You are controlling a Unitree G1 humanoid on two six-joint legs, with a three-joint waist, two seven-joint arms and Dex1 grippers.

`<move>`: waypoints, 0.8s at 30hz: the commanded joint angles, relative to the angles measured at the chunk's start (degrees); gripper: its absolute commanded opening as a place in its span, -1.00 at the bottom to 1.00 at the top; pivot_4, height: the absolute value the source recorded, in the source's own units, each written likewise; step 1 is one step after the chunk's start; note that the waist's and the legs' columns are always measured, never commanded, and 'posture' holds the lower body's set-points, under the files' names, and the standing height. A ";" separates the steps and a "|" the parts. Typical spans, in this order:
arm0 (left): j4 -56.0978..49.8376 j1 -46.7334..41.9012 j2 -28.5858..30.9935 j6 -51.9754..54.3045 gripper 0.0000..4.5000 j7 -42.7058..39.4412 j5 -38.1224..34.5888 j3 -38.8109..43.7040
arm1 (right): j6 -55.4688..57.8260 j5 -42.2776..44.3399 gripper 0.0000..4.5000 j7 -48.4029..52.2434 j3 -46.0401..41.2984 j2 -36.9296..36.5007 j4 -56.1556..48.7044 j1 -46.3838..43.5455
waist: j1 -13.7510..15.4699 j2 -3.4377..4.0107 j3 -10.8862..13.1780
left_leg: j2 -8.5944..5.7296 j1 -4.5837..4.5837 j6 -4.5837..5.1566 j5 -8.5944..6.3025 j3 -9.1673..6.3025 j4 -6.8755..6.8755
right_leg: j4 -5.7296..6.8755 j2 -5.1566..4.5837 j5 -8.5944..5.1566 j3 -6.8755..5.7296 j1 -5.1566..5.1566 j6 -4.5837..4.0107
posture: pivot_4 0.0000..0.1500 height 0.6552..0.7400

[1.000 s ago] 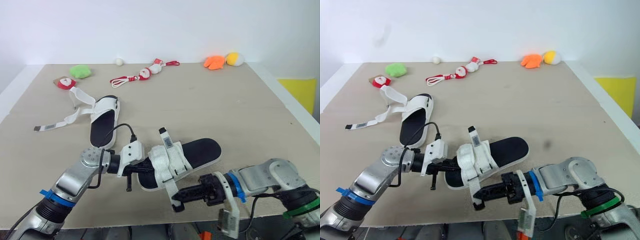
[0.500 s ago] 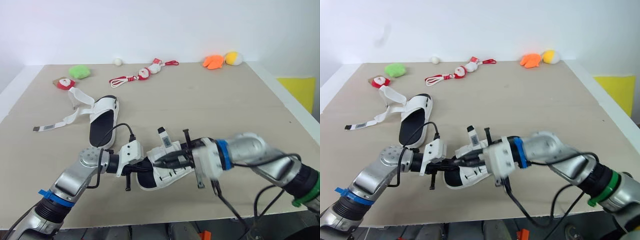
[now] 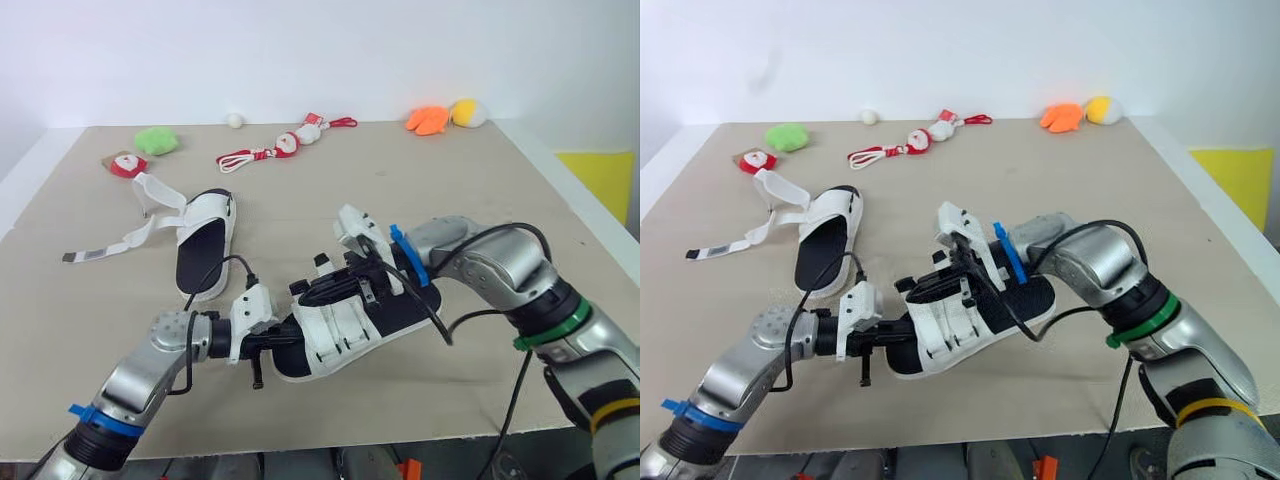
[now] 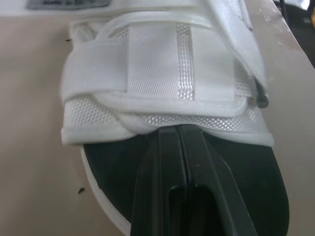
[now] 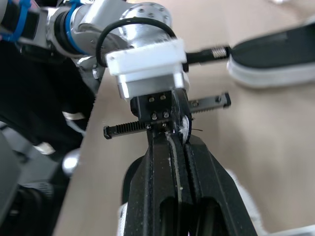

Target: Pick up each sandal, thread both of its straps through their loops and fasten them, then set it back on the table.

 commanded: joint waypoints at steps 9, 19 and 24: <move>-0.06 5.97 -1.06 -1.27 -1.00 4.24 0.17 1.01 | 14.33 -4.29 -0.98 1.41 -6.43 7.28 8.25 -5.17 | -0.13 0.07 0.04 | 0.03 -0.02 0.00 0.00 0.00 0.00 | 0.00 0.07 0.03 0.01 -0.03 0.00 | 1.00 1.00; -0.32 5.94 -0.59 -1.04 -1.00 4.36 0.20 0.35 | 16.14 -10.67 -0.98 1.38 -6.80 11.49 14.45 -6.46 | -0.20 0.10 0.06 | 0.04 -0.02 -0.01 0.00 0.00 0.00 | 0.00 0.09 0.05 0.01 -0.05 0.03 | 1.00 1.00; -0.42 5.82 -0.51 -0.82 -1.00 4.28 0.14 0.16 | 16.83 -12.20 -0.98 1.89 -7.25 12.40 15.33 -7.00 | -0.23 0.10 0.06 | 0.04 -0.02 -0.01 0.00 -0.01 0.00 | 0.00 0.11 0.06 0.01 -0.05 0.04 | 1.00 1.00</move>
